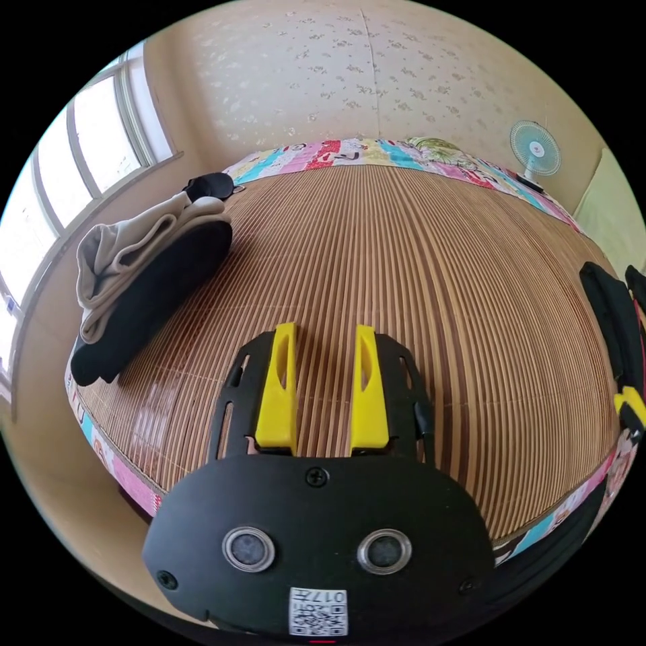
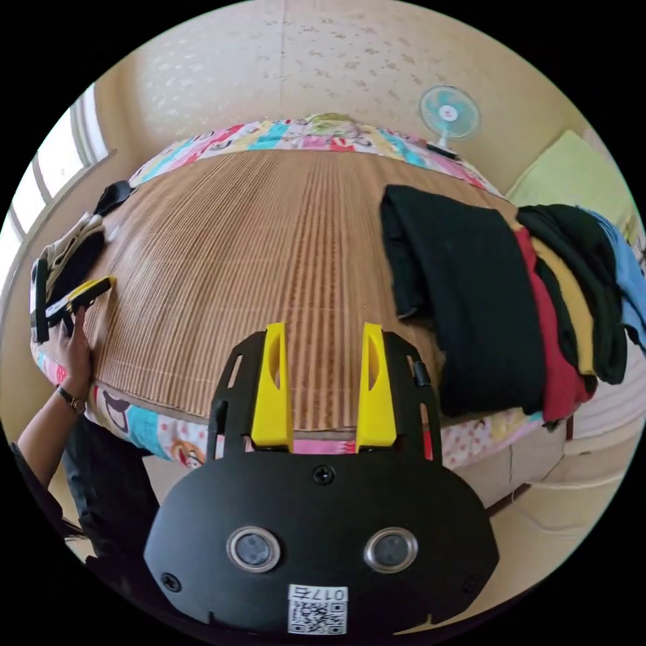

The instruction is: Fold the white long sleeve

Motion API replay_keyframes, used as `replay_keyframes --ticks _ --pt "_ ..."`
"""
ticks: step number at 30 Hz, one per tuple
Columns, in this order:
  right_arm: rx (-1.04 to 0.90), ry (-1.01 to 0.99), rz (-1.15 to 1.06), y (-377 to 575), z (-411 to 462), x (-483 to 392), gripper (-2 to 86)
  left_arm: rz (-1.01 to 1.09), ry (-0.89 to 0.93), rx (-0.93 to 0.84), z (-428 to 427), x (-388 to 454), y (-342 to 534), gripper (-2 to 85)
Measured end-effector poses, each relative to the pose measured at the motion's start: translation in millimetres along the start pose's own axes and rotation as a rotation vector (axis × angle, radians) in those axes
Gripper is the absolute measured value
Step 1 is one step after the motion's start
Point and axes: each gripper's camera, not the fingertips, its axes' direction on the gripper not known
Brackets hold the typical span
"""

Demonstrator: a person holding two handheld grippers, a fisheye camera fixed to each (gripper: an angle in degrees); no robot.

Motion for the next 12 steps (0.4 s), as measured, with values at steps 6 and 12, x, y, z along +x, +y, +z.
replay_keyframes --ticks 6,12 --pt "0.041 0.097 0.252 -40 -46 171 18.6 0.011 -0.026 0.006 2 4 -5 11.2" --pt "-0.241 -0.256 0.447 -64 22 282 20.5 -0.022 -0.005 0.001 7 -7 -12 11.5"
